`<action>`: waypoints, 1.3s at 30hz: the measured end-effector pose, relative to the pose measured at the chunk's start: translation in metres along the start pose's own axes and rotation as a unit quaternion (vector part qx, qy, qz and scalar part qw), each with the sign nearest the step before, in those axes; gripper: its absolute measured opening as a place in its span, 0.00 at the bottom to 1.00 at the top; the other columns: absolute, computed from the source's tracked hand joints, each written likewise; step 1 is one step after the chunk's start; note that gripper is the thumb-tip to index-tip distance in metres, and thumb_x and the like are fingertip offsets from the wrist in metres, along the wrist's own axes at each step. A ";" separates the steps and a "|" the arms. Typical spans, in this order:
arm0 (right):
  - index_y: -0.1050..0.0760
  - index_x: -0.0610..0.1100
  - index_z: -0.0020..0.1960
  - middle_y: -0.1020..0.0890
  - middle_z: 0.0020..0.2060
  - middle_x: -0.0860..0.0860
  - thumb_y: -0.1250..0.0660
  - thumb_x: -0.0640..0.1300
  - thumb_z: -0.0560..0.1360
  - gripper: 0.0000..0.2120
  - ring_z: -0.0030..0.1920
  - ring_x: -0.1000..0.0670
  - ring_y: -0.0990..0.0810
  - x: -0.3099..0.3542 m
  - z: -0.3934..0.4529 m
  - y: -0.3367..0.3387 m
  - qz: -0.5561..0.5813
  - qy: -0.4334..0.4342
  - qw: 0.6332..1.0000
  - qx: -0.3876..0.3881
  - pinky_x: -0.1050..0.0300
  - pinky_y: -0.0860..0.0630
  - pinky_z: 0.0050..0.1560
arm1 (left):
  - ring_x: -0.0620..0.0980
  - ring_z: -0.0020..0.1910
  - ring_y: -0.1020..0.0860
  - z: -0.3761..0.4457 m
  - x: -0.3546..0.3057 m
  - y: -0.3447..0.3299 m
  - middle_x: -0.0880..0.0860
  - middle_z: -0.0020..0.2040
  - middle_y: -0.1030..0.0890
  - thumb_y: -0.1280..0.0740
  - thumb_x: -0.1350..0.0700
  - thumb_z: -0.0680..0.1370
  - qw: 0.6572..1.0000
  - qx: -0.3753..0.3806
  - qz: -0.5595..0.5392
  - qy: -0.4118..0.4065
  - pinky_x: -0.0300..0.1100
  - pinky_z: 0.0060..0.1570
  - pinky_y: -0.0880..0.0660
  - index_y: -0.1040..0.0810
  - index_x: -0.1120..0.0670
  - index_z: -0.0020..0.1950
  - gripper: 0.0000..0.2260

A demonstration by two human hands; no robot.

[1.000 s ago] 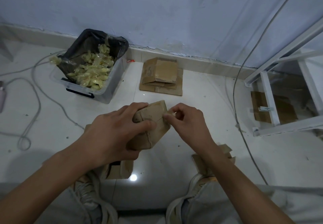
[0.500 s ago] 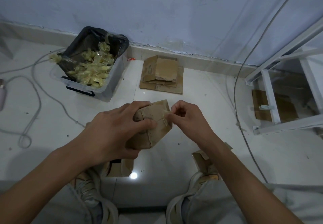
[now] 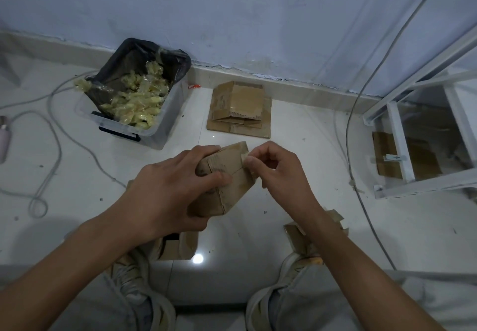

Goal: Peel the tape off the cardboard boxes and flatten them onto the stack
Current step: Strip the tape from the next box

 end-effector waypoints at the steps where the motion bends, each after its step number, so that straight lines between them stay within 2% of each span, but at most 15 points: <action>1: 0.21 0.51 0.52 0.17 0.41 0.53 0.27 0.52 0.79 0.07 0.42 0.52 0.18 -0.004 0.001 0.001 -0.001 -0.023 1.000 -0.004 0.61 0.23 0.40 | 0.53 0.57 0.21 0.000 0.000 0.000 0.53 0.74 0.30 0.20 0.40 0.60 1.000 0.000 0.001 0.001 0.44 0.34 0.21 0.25 0.43 0.67 0.37; 4: 0.20 0.51 0.52 0.17 0.42 0.53 0.26 0.56 0.78 0.10 0.41 0.53 0.18 -0.010 0.003 0.002 -0.028 -0.074 0.997 0.004 0.59 0.24 0.40 | 0.53 0.59 0.22 0.001 -0.001 -0.001 0.54 0.75 0.30 0.20 0.40 0.60 1.000 0.001 0.016 -0.005 0.44 0.36 0.22 0.24 0.43 0.67 0.36; 9: 0.21 0.48 0.45 0.18 0.37 0.51 0.28 0.51 0.80 0.09 0.36 0.56 0.23 -0.011 0.000 0.002 -0.027 -0.083 0.995 0.050 0.60 0.26 0.39 | 0.53 0.59 0.20 -0.001 -0.007 -0.003 0.53 0.75 0.30 0.21 0.40 0.61 1.000 -0.011 0.000 -0.020 0.45 0.36 0.20 0.24 0.43 0.66 0.34; 14: 0.31 0.47 0.45 0.24 0.33 0.54 0.33 0.47 0.83 0.11 0.33 0.54 0.26 0.010 0.007 0.020 -0.215 0.041 0.975 -0.047 0.57 0.31 0.33 | 0.53 0.53 0.19 0.001 -0.012 0.001 0.52 0.75 0.31 0.23 0.41 0.62 0.999 -0.041 -0.031 -0.002 0.47 0.31 0.19 0.22 0.45 0.64 0.31; 17: 0.32 0.49 0.46 0.25 0.35 0.56 0.34 0.49 0.84 0.10 0.35 0.54 0.25 0.012 0.006 0.024 -0.259 0.059 0.958 -0.107 0.52 0.27 0.34 | 0.53 0.50 0.19 0.002 -0.016 0.002 0.54 0.74 0.30 0.18 0.43 0.59 0.999 -0.038 -0.025 0.010 0.45 0.30 0.21 0.21 0.46 0.62 0.33; 20: 0.32 0.51 0.49 0.23 0.39 0.58 0.34 0.47 0.84 0.08 0.40 0.55 0.22 0.012 0.004 0.021 -0.220 0.061 0.963 -0.142 0.55 0.23 0.39 | 0.53 0.51 0.18 -0.001 -0.018 -0.001 0.56 0.74 0.30 0.19 0.40 0.62 0.998 -0.038 -0.034 0.020 0.43 0.32 0.20 0.23 0.46 0.63 0.33; 23: 0.33 0.48 0.48 0.24 0.34 0.55 0.34 0.43 0.84 0.09 0.37 0.53 0.23 0.018 0.001 0.021 -0.167 0.101 0.973 -0.126 0.63 0.29 0.33 | 0.46 0.53 0.18 -0.007 -0.019 0.001 0.49 0.73 0.29 0.30 0.31 0.72 0.992 -0.083 -0.093 0.014 0.39 0.37 0.19 0.25 0.43 0.68 0.28; 24: 0.32 0.48 0.48 0.25 0.33 0.55 0.34 0.43 0.84 0.09 0.34 0.54 0.23 0.022 0.000 0.019 -0.170 0.120 0.972 -0.112 0.65 0.30 0.32 | 0.43 0.54 0.18 -0.010 -0.015 0.003 0.45 0.72 0.27 0.34 0.31 0.76 0.981 -0.106 -0.156 0.043 0.38 0.41 0.18 0.27 0.42 0.70 0.27; 26: 0.30 0.49 0.49 0.23 0.33 0.55 0.34 0.46 0.84 0.07 0.31 0.54 0.24 0.030 -0.003 0.012 -0.219 0.164 0.958 -0.085 0.57 0.25 0.33 | 0.37 0.60 0.21 -0.014 -0.002 -0.001 0.38 0.69 0.25 0.38 0.30 0.78 0.942 -0.143 -0.266 0.143 0.36 0.51 0.20 0.32 0.38 0.73 0.26; 28: 0.27 0.52 0.52 0.20 0.35 0.54 0.35 0.50 0.84 0.03 0.32 0.53 0.22 0.043 -0.011 0.000 -0.274 0.227 0.932 -0.066 0.51 0.20 0.35 | 0.36 0.61 0.22 -0.012 0.012 -0.008 0.36 0.69 0.25 0.37 0.30 0.76 0.930 -0.150 -0.251 0.224 0.36 0.54 0.21 0.33 0.38 0.74 0.29; 30: 0.22 0.50 0.54 0.17 0.39 0.53 0.38 0.52 0.82 0.08 0.34 0.52 0.20 0.057 -0.023 -0.014 -0.278 0.298 0.912 -0.046 0.51 0.18 0.36 | 0.37 0.58 0.21 -0.009 0.020 -0.015 0.37 0.66 0.22 0.33 0.34 0.75 0.925 -0.143 -0.241 0.256 0.36 0.53 0.19 0.29 0.42 0.72 0.28; 32: 0.19 0.47 0.52 0.17 0.38 0.51 0.38 0.53 0.80 0.12 0.34 0.51 0.20 0.064 -0.033 -0.020 -0.290 0.351 0.890 -0.040 0.54 0.21 0.34 | 0.34 0.51 0.20 -0.005 0.019 -0.019 0.39 0.58 0.18 0.30 0.41 0.77 0.917 -0.142 -0.263 0.263 0.33 0.51 0.19 0.21 0.45 0.65 0.18; 35: 0.22 0.48 0.51 0.20 0.37 0.51 0.33 0.51 0.79 0.07 0.33 0.51 0.23 0.066 -0.043 -0.021 -0.330 0.365 0.869 -0.050 0.53 0.23 0.31 | 0.30 0.42 0.23 -0.003 0.010 -0.022 0.40 0.51 0.17 0.32 0.47 0.81 0.948 -0.154 -0.171 0.221 0.23 0.43 0.25 0.17 0.47 0.59 0.10; 37: 0.25 0.49 0.52 0.21 0.36 0.51 0.25 0.48 0.76 0.10 0.32 0.50 0.25 0.067 -0.048 -0.026 -0.366 0.366 0.855 -0.035 0.54 0.24 0.30 | 0.38 0.38 0.20 -0.004 0.007 -0.022 0.45 0.48 0.15 0.33 0.48 0.83 0.963 -0.167 -0.088 0.189 0.32 0.39 0.22 0.17 0.49 0.55 0.08; 39: 0.24 0.49 0.53 0.21 0.35 0.50 0.20 0.45 0.72 0.15 0.30 0.49 0.26 0.067 -0.052 -0.029 -0.391 0.372 0.842 -0.008 0.55 0.25 0.30 | 0.47 0.28 0.22 -0.003 0.003 -0.021 0.49 0.39 0.17 0.30 0.52 0.82 0.977 -0.163 0.011 0.141 0.43 0.26 0.23 0.18 0.53 0.48 0.06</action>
Point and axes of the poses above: each hand's wrist, its own z-axis towards the middle knuckle, its own y-axis out of the back of the hand, x = y × z, the point moved 6 cm from there along z, towards the middle knuckle
